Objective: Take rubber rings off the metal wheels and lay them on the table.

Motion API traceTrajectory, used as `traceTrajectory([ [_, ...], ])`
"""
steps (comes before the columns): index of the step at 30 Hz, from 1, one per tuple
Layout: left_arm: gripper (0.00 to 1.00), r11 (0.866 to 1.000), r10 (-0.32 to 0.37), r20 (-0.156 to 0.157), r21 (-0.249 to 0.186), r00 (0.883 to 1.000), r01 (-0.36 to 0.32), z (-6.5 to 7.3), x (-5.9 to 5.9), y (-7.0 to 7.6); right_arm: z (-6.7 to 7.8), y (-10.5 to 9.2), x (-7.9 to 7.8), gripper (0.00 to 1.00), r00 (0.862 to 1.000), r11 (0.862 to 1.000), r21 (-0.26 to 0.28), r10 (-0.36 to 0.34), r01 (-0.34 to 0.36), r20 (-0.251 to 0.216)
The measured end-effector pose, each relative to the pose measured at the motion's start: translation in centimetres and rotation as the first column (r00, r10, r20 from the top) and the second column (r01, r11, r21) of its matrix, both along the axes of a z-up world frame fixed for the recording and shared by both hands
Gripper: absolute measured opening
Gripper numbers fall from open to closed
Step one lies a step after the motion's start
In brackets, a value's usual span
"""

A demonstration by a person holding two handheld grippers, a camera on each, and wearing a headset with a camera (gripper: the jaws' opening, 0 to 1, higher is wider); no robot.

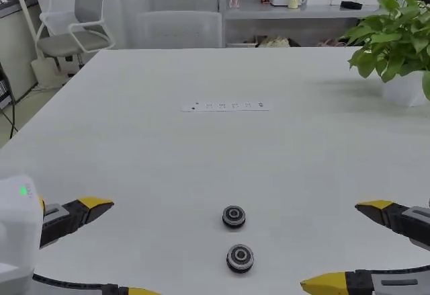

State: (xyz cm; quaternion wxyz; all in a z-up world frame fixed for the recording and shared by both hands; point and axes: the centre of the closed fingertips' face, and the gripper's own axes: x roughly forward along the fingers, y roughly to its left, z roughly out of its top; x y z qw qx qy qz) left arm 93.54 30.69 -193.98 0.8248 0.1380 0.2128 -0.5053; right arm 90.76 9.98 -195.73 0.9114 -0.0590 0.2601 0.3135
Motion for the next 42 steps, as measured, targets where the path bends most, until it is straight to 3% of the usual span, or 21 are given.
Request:
traceTrajectory([
  [18, 0.93, 1.0, 0.007, -0.004, 0.002, 1.0, -0.007, -0.2, 0.6, 0.4, -0.3, 0.3, 0.9, 0.97, 1.0, 1.0, -0.006, 0.01, -0.01, -0.007],
  [42, 0.92, 1.0, 0.012, 0.009, 0.018, 1.0, -0.013, 0.3, 1.6, 0.8, 0.7, 0.6, 3.0, 0.95, 0.998, 0.998, -0.024, 0.065, -0.064, 0.021],
])
